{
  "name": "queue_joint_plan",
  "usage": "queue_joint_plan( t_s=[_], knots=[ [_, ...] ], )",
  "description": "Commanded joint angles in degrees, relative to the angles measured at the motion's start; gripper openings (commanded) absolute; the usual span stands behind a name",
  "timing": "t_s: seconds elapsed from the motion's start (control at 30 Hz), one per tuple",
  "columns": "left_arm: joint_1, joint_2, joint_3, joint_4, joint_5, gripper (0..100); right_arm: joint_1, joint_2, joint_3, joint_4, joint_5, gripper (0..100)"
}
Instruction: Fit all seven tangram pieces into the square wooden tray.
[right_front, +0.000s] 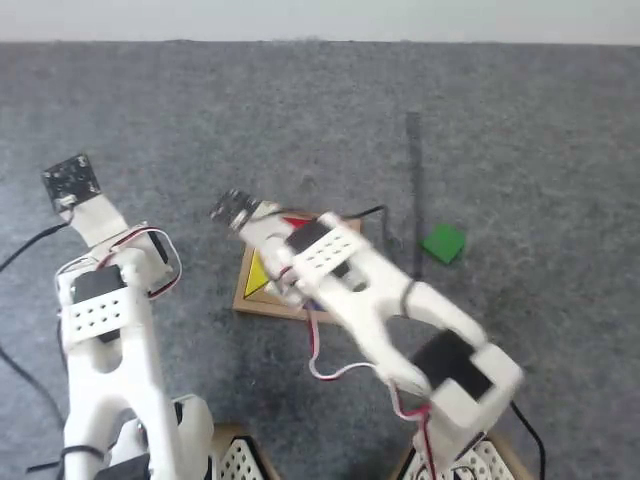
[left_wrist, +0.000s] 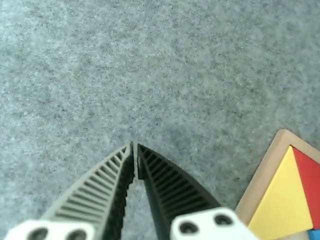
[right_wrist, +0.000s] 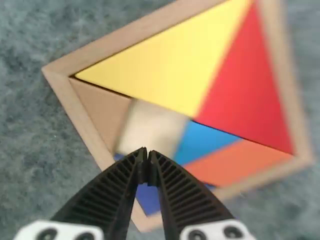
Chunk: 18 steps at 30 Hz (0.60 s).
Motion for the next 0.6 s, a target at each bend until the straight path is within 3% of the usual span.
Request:
queue_joint_plan(
  t_s=[0.0, 0.13, 0.27, 0.37, 0.43, 0.57],
  knots=[
    [-0.35, -2.02, -0.22, -1.23, -0.7, 1, 6.55, -14.99, -2.73, 6.73, 1.49, 0.7],
    [-0.35, -2.11, -0.22, -1.23, -0.7, 1, 19.91, -22.2, -2.64, 14.11, 3.52, 1.0],
    [-0.35, -2.2, -0.22, -1.05, -0.7, 1, 30.81, -18.77, -1.05, 17.63, 15.38, 9.1],
    [-0.35, -2.02, -0.22, -1.05, -0.7, 1, 33.98, -12.7, 0.88, 17.98, 28.75, 19.6],
    [-0.35, -2.02, -0.22, -1.05, -0.7, 1, 34.95, -8.66, 0.7, 17.8, 32.0, 24.1],
    [-0.35, -2.02, -0.22, -1.14, -0.7, 1, 35.38, -2.15, -1.67, 14.64, 34.37, 24.0]
  ],
)
